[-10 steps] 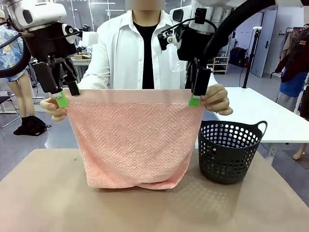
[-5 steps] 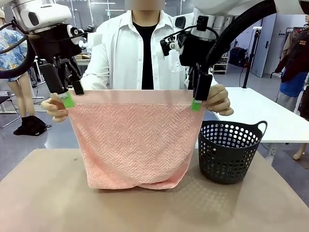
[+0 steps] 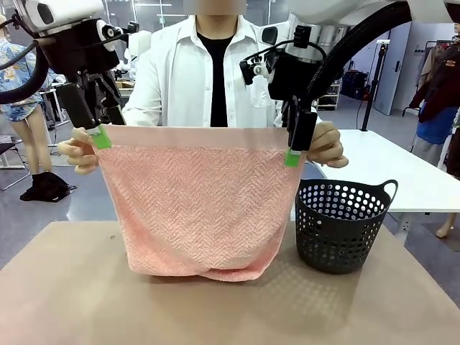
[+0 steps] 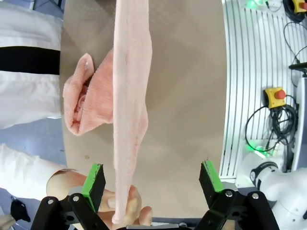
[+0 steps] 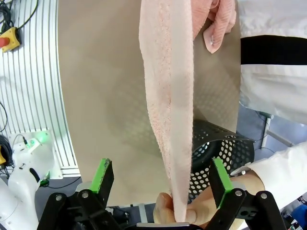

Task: Fold the towel.
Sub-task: Grab the top end of the 100 cm Hotel Towel extended by the human.

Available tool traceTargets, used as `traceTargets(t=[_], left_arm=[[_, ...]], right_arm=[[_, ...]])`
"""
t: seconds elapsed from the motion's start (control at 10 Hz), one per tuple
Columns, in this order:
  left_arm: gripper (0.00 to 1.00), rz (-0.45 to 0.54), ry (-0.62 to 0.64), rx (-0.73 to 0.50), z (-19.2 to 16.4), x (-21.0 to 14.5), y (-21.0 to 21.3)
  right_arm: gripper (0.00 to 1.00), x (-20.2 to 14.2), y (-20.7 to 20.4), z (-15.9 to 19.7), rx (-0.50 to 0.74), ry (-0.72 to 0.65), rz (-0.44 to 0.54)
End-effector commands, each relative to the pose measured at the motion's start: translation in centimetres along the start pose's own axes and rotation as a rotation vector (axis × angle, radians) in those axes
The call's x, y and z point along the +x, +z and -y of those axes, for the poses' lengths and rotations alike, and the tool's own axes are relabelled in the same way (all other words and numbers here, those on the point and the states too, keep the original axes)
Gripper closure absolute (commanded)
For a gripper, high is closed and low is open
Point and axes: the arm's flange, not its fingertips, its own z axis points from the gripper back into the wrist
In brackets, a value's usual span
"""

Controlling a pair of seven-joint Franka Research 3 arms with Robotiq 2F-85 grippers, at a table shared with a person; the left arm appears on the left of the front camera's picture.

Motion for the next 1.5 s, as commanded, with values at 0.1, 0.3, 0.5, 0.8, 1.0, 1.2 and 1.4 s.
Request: traceTargets(t=[0.1, 0.3, 0.5, 0.8, 1.0, 1.2, 1.4], left_arm=[[0.0, -0.043, 0.035, -0.006, -1.2, 0.3, -1.2], [0.0, -0.046, 0.052, -0.021, -1.6, 0.5, -2.1], [0.22, -0.053, 0.058, -0.019, -1.4, 0.3, -2.3], [1.0, -0.06, 0.052, -0.011, -1.2, 0.1, -2.5], [1.0, -0.065, 0.054, -0.01, -1.1, 0.2, -2.5], [1.0, -0.053, 0.055, -0.01, -1.1, 0.1, -2.5], [1.0, -0.058, 0.05, -0.017, -1.1, 0.1, -2.6]], right_arm=[[0.0, -0.4, -1.1, -0.2, 0.006, 0.002, 0.034], [0.0, -0.4, -1.5, -0.2, 0.013, -0.001, 0.035], [0.0, -0.5, -2.3, 0.0, 0.024, -0.006, 0.03], [0.97, -0.4, -2.4, 0.1, 0.002, 0.004, 0.044], [1.0, -0.3, -2.2, 0.1, 0.0, 0.006, 0.044], [0.96, -0.2, -2.2, 0.1, 0.006, 0.002, 0.037], [1.0, -0.2, -2.0, 0.1, 0.003, -0.002, 0.04]])
